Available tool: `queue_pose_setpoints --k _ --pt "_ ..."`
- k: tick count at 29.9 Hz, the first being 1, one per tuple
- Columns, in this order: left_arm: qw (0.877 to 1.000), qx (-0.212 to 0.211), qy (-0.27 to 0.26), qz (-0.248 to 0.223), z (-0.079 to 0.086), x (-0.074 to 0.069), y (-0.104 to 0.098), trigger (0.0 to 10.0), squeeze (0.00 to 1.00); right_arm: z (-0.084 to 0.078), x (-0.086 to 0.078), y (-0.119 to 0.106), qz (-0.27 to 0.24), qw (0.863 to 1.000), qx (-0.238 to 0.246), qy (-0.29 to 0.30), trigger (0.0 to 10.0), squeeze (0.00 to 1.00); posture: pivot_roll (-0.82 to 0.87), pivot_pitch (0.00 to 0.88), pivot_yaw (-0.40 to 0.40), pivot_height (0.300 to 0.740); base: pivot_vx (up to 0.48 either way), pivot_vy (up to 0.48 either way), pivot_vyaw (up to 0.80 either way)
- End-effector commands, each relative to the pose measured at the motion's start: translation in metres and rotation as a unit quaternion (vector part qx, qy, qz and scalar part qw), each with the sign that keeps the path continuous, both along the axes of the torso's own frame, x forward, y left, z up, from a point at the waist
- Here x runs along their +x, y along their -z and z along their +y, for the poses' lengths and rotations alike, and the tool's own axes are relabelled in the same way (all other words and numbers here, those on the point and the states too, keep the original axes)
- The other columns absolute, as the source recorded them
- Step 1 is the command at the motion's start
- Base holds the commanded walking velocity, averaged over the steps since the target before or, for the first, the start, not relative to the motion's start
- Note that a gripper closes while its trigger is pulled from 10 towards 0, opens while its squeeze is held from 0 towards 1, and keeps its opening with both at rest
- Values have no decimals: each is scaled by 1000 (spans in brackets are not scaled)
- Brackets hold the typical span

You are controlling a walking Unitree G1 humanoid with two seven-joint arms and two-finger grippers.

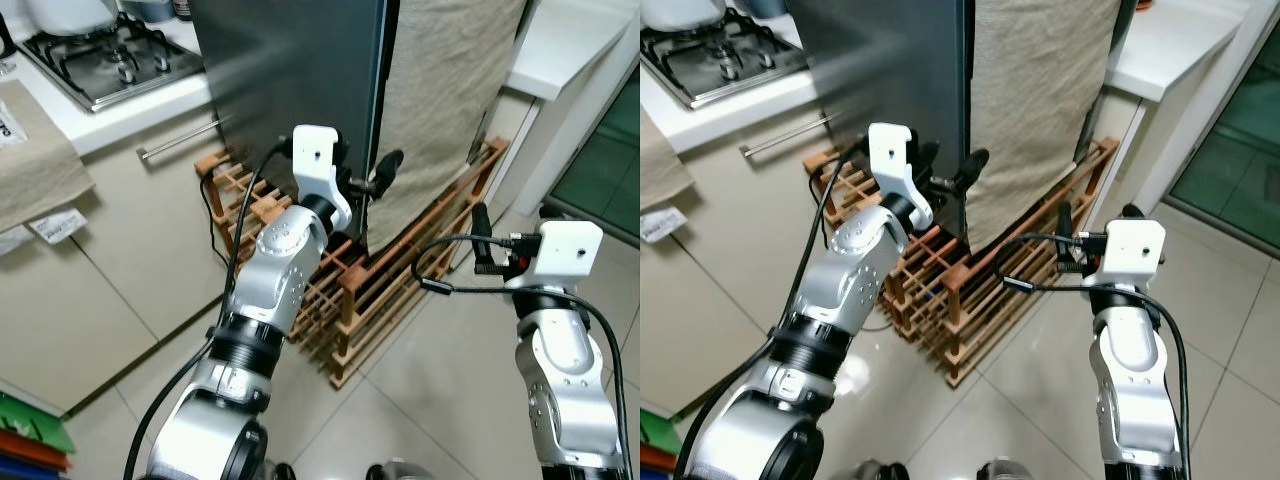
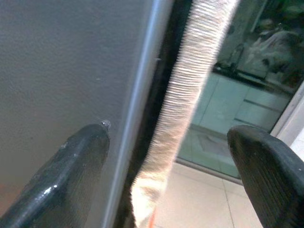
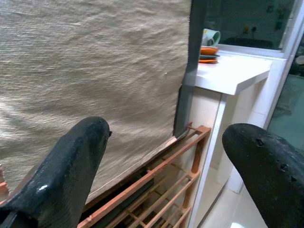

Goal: Restocking fridge

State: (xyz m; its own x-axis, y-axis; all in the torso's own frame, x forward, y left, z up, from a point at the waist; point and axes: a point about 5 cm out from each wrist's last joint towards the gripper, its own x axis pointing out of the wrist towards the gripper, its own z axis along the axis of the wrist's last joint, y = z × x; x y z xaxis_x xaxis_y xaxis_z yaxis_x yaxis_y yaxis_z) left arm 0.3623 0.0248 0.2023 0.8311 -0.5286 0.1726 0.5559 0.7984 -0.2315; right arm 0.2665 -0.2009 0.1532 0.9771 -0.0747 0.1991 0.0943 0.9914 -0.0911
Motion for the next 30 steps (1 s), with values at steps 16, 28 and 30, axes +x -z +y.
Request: queue_pose_setpoints --k 16,28,30 --pt "997 -14 70 1 -32 2 -7 10000 0 -1 -1 0 3 1000 0 1 10000 208 -255 102 61 740 0 0 0" --pt "996 -23 82 3 -41 2 -7 10000 0 0 -2 1 5 1000 0 -1 10000 208 -262 97 65 740 0 0 0" --pt "996 -22 85 4 -44 1 -7 10000 0 0 -3 1 5 1000 0 0 10000 208 -264 97 67 740 0 0 0"
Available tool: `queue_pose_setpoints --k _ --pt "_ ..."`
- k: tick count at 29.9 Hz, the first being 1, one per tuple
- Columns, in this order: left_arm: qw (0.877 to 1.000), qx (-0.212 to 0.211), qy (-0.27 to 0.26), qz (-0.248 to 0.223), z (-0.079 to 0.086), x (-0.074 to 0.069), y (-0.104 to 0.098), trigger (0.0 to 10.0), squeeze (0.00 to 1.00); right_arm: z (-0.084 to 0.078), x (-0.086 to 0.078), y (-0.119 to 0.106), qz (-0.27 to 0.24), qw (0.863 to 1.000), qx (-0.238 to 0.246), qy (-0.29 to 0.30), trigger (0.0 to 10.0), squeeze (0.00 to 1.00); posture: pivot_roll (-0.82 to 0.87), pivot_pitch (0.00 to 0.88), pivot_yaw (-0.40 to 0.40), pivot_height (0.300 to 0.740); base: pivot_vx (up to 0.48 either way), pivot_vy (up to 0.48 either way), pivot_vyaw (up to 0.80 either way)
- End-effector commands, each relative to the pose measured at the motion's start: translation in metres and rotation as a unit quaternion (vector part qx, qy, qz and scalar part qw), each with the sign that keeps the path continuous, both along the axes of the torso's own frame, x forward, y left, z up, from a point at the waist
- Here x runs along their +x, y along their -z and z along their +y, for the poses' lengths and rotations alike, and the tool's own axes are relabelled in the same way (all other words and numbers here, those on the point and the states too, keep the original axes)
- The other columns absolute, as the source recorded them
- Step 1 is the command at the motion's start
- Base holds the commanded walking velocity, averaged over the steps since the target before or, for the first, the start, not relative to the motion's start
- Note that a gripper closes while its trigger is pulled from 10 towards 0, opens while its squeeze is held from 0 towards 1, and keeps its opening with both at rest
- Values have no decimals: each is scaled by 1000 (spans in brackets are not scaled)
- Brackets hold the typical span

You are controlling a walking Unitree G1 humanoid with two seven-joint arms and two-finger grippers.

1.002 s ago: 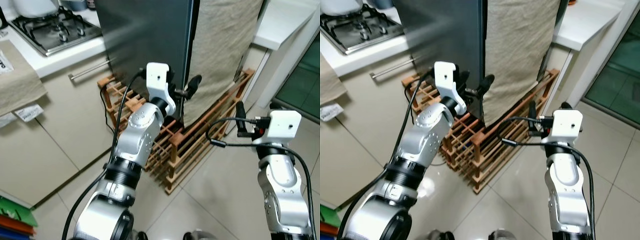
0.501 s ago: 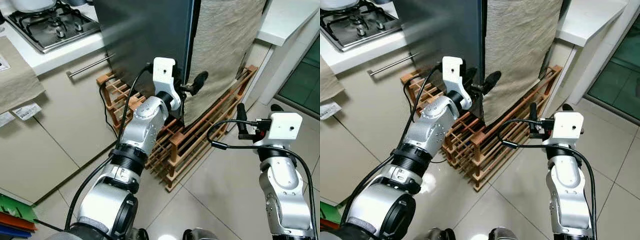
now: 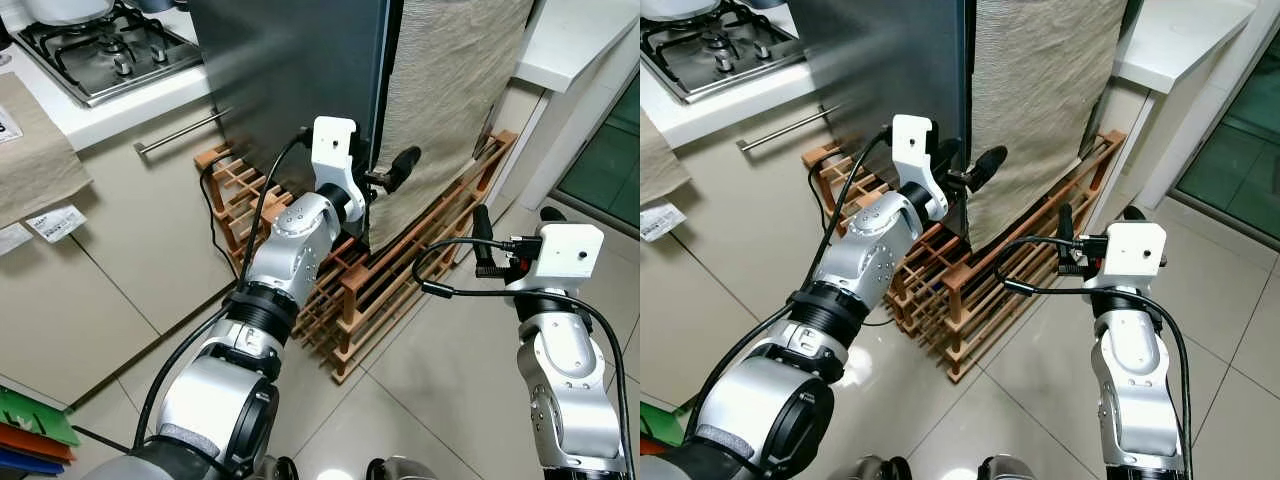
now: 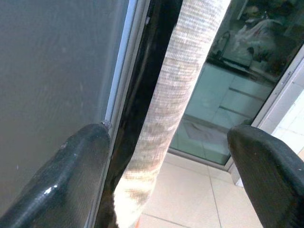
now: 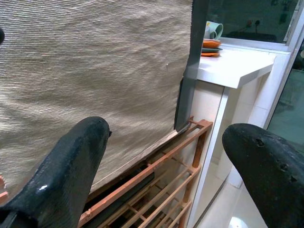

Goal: Restocking fridge

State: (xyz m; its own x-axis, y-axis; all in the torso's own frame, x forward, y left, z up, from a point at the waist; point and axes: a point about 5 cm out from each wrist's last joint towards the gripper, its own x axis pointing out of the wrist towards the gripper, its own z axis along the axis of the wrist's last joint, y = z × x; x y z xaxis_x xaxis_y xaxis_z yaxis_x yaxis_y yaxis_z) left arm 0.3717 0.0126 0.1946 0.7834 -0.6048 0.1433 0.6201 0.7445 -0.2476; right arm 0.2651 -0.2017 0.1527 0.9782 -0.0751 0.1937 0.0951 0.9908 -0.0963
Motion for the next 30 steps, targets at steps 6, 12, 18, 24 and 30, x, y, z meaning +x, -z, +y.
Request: queue_pose_setpoints --k 6,12,18,24,30 --pt "997 -42 57 -11 -40 -10 -20 10000 0 0 -4 2 4 1000 1 2 10000 208 -270 102 72 740 0 0 0" --pt "995 -73 70 -7 -43 -9 -28 10000 0 -1 -7 3 5 1000 0 4 10000 212 -278 104 76 740 0 0 0" --pt "990 -105 98 -14 -45 -13 -40 10000 0 -3 -9 2 3 1000 -2 8 10000 208 -281 104 77 740 0 0 0" --pt "994 -75 81 -16 -55 -12 -30 10000 0 -2 -11 1 2 1000 -4 6 10000 212 -291 109 84 740 0 0 0" --pt "989 -102 106 -23 -76 -23 -38 10000 0 -3 -14 -1 1 1000 -5 11 10000 208 -312 129 90 740 0 0 0"
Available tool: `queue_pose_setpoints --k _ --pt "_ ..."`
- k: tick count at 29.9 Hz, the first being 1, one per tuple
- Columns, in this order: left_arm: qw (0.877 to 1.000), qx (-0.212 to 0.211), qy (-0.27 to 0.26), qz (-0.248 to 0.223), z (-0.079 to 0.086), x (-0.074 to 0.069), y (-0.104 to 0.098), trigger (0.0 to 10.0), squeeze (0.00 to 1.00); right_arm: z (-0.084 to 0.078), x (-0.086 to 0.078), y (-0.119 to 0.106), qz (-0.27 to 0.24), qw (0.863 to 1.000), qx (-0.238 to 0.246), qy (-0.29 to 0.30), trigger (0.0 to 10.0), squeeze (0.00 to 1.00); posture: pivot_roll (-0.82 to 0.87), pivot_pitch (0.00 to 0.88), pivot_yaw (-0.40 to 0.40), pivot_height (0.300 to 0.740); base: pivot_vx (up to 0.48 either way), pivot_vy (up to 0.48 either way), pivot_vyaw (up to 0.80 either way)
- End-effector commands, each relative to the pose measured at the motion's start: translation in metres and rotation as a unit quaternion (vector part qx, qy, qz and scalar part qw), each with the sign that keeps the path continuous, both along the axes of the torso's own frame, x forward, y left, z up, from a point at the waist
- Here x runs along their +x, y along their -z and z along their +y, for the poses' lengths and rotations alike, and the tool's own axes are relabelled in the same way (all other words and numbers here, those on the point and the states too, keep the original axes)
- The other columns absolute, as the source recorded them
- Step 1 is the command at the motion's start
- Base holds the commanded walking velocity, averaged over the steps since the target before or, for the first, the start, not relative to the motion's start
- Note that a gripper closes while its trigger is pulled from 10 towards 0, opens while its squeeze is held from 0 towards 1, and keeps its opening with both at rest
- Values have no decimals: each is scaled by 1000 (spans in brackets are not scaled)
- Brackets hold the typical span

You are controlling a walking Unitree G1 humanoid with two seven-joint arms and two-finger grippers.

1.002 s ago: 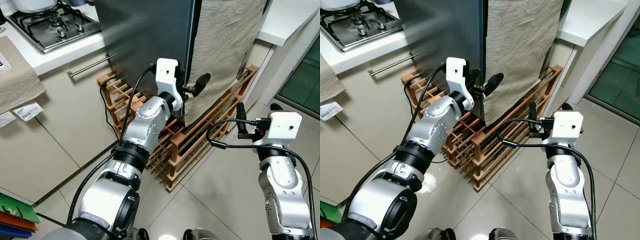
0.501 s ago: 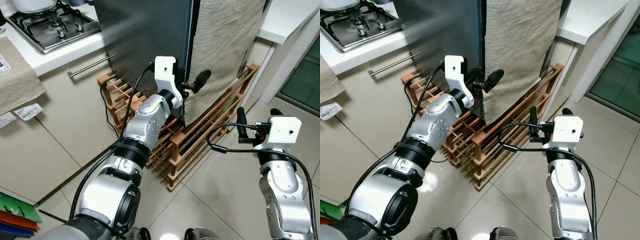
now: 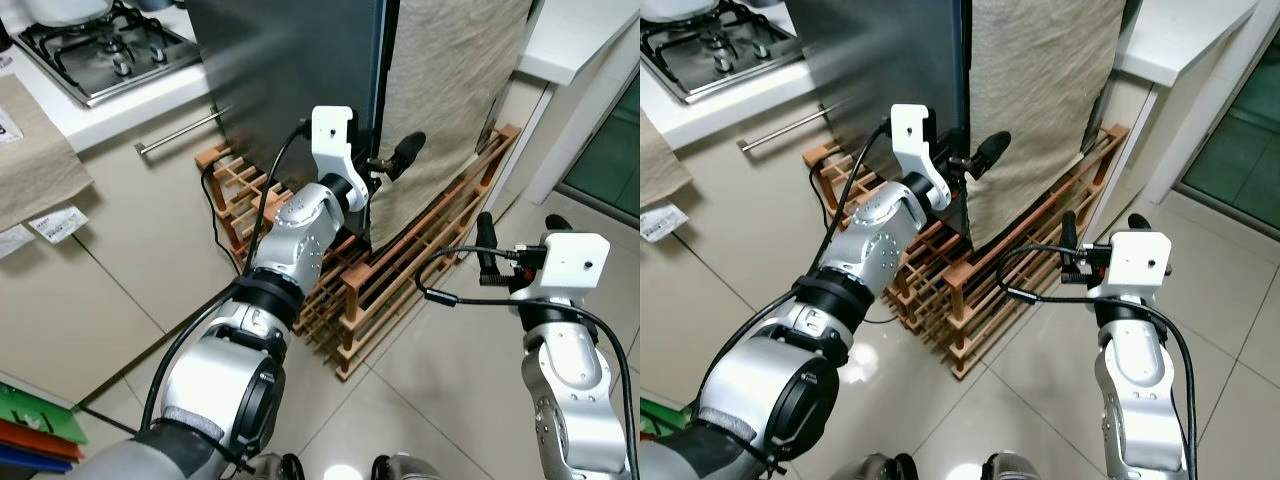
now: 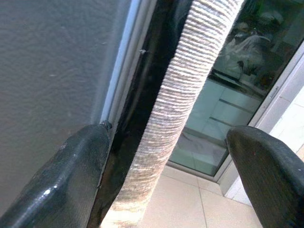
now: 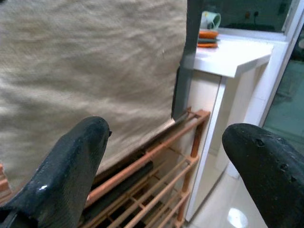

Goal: Restocking fridge

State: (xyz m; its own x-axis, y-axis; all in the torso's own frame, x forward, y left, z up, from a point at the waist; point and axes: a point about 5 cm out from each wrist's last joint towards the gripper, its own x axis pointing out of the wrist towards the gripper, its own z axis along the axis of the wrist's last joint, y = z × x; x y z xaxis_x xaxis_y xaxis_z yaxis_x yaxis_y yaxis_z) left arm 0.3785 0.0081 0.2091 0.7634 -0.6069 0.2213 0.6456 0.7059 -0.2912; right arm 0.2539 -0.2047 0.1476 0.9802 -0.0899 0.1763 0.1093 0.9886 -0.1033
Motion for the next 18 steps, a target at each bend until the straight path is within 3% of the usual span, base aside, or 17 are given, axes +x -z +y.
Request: queue_pose_setpoints --k 1,4,7,8,14,18 --pt "994 -57 95 -11 -72 -30 -24 10000 0 0 -2 -6 -8 1000 -2 3 10000 208 -312 129 90 740 0 0 0" --pt "986 -78 145 -32 -89 -45 -31 10000 0 0 -4 -6 -7 1000 -3 7 10000 212 -315 140 91 740 0 0 0" --pt "982 -87 166 -36 -95 -50 -33 10000 0 0 -5 -5 -6 1000 -2 7 10000 212 -315 140 91 740 0 0 0" --pt "975 -93 197 -48 -104 -59 -36 10000 0 0 -4 -5 -5 1000 -2 9 10000 212 -315 147 92 740 0 0 0" --pt "969 -62 231 -69 -107 -67 -26 10000 0 -1 -3 -5 -3 1000 2 12 10000 212 -308 149 92 740 0 0 0" --pt "958 -54 274 -63 -109 -74 -18 10000 0 -1 -4 -2 2 1000 6 13 10000 212 -299 154 90 740 0 0 0"
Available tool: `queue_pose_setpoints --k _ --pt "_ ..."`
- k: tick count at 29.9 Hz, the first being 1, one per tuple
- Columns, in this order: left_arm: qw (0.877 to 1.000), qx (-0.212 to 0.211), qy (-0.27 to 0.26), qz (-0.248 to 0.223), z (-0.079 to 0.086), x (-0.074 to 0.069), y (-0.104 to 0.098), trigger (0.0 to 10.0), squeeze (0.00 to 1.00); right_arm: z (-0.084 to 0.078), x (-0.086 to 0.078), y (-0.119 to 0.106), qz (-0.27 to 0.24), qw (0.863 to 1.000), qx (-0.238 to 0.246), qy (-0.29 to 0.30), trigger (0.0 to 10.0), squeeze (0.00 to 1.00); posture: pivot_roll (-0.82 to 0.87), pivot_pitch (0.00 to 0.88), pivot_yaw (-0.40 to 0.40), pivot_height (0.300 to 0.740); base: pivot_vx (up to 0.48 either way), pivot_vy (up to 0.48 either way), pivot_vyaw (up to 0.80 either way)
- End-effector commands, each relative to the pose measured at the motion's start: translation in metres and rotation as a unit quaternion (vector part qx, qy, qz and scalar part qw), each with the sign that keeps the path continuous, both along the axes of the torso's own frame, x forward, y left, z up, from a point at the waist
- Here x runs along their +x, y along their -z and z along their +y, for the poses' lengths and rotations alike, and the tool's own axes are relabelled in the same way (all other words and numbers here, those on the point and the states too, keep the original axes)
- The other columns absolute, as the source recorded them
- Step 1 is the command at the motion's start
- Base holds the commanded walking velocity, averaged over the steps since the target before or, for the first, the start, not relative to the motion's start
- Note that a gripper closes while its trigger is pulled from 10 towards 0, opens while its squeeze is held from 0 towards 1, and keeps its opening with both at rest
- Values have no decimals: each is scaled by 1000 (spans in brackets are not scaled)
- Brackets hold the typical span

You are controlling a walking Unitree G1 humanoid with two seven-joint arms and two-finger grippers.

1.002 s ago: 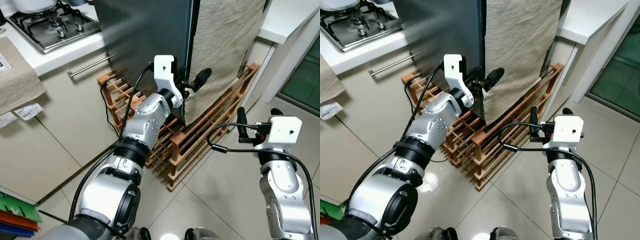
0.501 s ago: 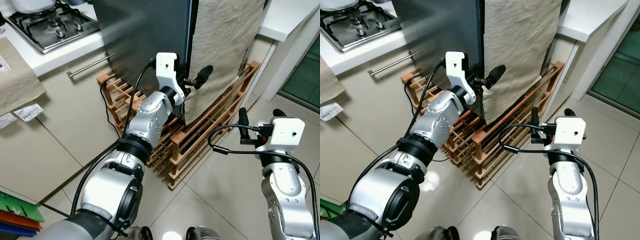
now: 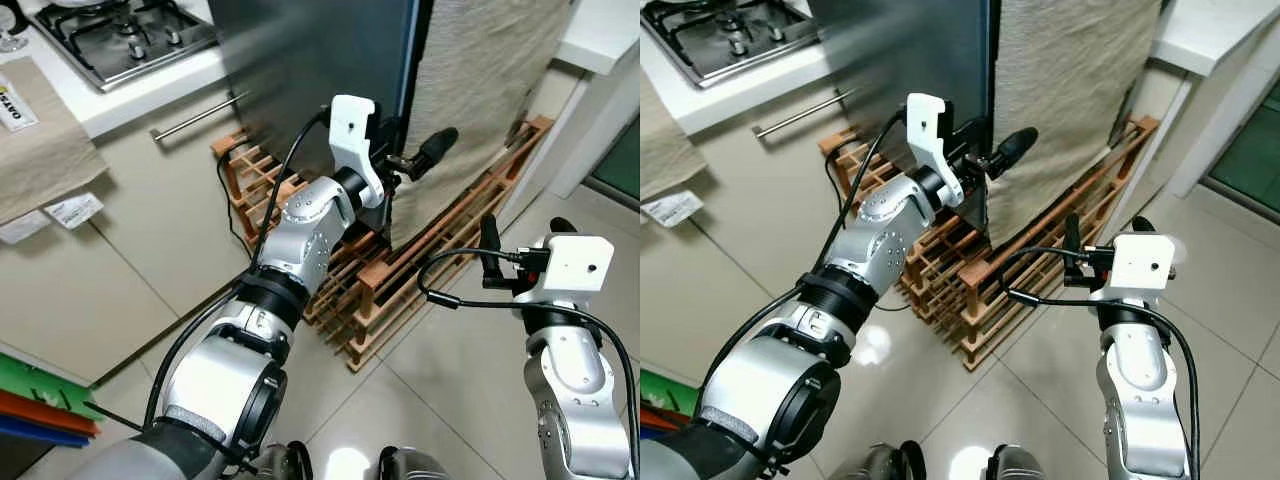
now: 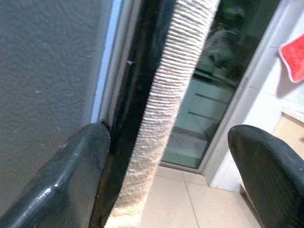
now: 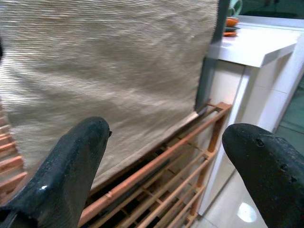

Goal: Restocking fridge

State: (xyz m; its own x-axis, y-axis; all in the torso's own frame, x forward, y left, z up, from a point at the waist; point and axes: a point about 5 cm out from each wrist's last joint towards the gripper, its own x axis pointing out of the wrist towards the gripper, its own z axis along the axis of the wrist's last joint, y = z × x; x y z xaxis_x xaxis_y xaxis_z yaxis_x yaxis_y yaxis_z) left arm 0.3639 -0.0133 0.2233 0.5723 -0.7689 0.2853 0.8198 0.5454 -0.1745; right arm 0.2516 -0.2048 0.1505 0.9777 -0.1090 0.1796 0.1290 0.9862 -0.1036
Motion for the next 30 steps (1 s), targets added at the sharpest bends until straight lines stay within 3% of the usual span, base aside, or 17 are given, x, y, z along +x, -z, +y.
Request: queue_pose_setpoints --k 1,3,5,10,12,15,16,19,22,23,24,25,27,28,30 --pt "984 -58 167 11 -87 -60 -4 10000 0 -1 -2 1 4 1000 7 3 10000 212 -299 154 90 740 0 0 0" --pt "978 -67 199 10 -90 -67 -5 10000 0 0 -2 3 6 1000 9 3 10000 208 -297 158 90 740 0 0 0" --pt "963 -93 253 13 -94 -80 -12 10000 0 0 -2 4 9 1000 12 4 10000 212 -296 160 90 740 0 0 0" --pt "938 -140 317 29 -99 -95 -27 10000 0 -2 -1 6 14 1000 19 8 10000 212 -293 159 87 740 0 0 0" --pt "934 -146 324 31 -100 -97 -30 10000 0 -3 -1 6 14 1000 20 9 10000 212 -294 158 86 740 0 0 0" --pt "952 -132 275 33 -89 -83 -26 10000 0 -2 1 -1 2 1000 16 9 10000 212 -295 151 89 740 0 0 0" --pt "952 -132 275 33 -89 -83 -26 10000 0 -2 1 -1 2 1000 16 9 10000 212 -295 151 89 740 0 0 0" --pt "980 -106 171 14 -46 -62 -20 10000 0 -3 1 -11 -19 1000 7 13 10000 212 -290 139 91 740 0 0 0" --pt "994 -90 62 11 1 -48 -14 10000 0 -2 1 -16 -28 1000 7 13 10000 212 -275 124 88 740 0 0 0" --pt "994 -90 62 11 1 -48 -14 10000 0 -2 1 -16 -28 1000 7 13 10000 212 -275 124 88 740 0 0 0" --pt "994 -89 -58 28 40 -33 -8 10000 0 -1 3 -15 -28 1000 9 9 10000 216 -257 110 82 740 0 0 0" --pt "994 -89 -58 28 40 -33 -8 10000 0 -1 3 -15 -28 1000 9 9 10000 216 -257 110 82 740 0 0 0" --pt "981 -83 -170 38 75 -23 2 10000 0 0 8 -14 -28 1000 11 4 10000 212 -231 89 70 740 0 0 0" --pt "981 -83 -170 38 75 -23 2 10000 0 0 8 -14 -28 1000 11 4 10000 212 -231 89 70 740 0 0 0" --pt "961 -65 -262 59 104 -17 18 10000 0 1 15 -15 -30 999 13 -5 10000 212 -218 78 61 740 0 0 0"
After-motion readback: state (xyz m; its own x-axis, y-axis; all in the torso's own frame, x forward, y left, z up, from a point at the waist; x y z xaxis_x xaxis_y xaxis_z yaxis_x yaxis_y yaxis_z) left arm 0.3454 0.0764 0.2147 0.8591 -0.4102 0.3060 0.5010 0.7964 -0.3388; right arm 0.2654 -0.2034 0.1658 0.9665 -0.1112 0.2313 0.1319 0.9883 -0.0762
